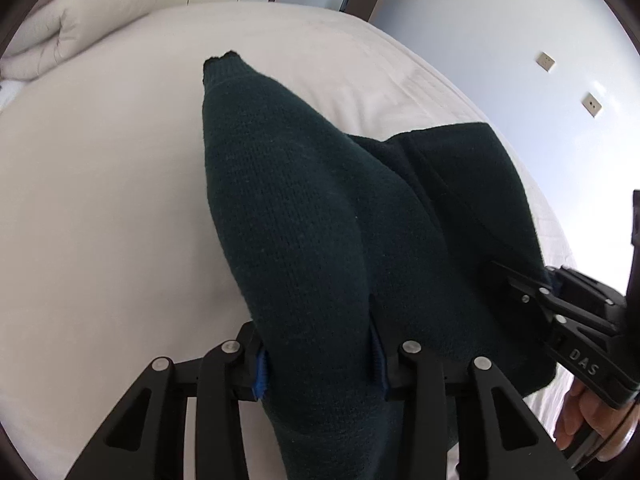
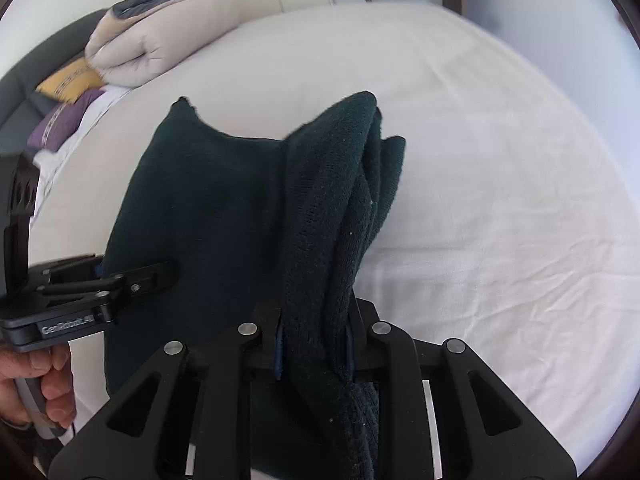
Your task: Fold small clothes
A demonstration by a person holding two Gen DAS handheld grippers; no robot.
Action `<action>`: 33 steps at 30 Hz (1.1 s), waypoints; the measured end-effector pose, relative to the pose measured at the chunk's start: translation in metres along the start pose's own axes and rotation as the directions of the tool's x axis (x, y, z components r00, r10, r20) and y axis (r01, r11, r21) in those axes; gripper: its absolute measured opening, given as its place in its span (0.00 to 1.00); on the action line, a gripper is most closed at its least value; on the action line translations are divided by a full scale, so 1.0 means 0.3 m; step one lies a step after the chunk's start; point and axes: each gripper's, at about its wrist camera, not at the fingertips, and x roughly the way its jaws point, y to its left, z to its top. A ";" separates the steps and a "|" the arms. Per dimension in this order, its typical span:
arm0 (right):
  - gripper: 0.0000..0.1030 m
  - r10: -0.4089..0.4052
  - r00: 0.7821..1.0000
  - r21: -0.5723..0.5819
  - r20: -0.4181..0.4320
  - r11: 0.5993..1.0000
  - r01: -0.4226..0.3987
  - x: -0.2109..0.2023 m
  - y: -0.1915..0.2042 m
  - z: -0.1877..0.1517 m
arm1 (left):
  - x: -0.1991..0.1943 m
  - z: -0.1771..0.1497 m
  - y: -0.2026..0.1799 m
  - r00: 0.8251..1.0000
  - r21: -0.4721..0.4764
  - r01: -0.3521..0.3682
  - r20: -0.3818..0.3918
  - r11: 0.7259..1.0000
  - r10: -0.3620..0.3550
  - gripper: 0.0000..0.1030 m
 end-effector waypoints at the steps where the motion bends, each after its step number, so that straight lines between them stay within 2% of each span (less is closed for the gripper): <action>1: 0.19 -0.004 1.000 -0.017 0.015 1.000 0.005 -0.029 0.032 -0.010 | -0.033 -0.022 0.003 1.000 0.006 -0.006 0.011 1.000 0.006 0.39; 6: 0.19 0.045 0.997 -0.044 0.062 0.998 -0.042 -0.168 0.190 -0.128 | -0.228 -0.200 0.062 0.998 0.008 -0.045 0.051 0.999 0.045 0.39; 10: 0.19 0.074 0.994 -0.113 0.076 0.991 -0.065 -0.251 0.389 -0.270 | -0.350 -0.358 0.123 0.995 -0.016 -0.084 0.059 0.996 0.084 0.39; 14: 0.19 0.161 0.984 -0.094 0.072 0.984 -0.154 -0.285 0.535 -0.368 | -0.451 -0.503 0.212 0.993 -0.046 -0.103 0.057 0.994 0.105 0.39; 18: 0.19 0.224 0.974 -0.083 0.036 0.972 -0.221 -0.279 0.637 -0.438 | -0.480 -0.561 0.246 0.992 -0.060 -0.108 0.058 0.992 0.112 0.40; 24: 0.19 0.245 0.969 -0.099 0.043 0.966 -0.240 -0.278 0.733 -0.473 | -0.496 -0.575 0.270 0.992 -0.039 -0.096 0.079 0.995 0.099 0.40; 27: 0.19 0.272 0.962 -0.052 0.035 0.961 -0.270 -0.295 0.629 -0.528 | -0.435 -0.569 0.288 0.994 -0.030 -0.097 0.053 0.995 0.099 0.41; 29: 0.19 0.306 0.952 0.006 0.011 0.952 -0.306 -0.224 0.574 -0.544 | -0.375 -0.579 0.293 0.993 -0.034 -0.113 0.013 0.993 0.114 0.45; 32: 0.22 0.315 0.949 0.114 -0.027 0.944 -0.310 -0.088 0.481 -0.564 | -0.341 -0.583 0.313 0.994 -0.074 -0.105 0.028 0.992 0.107 0.54; 33: 0.28 0.332 0.943 0.154 -0.031 0.933 -0.324 -0.057 0.455 -0.578 | -0.338 -0.583 0.317 0.994 -0.085 -0.105 0.032 0.991 0.108 0.58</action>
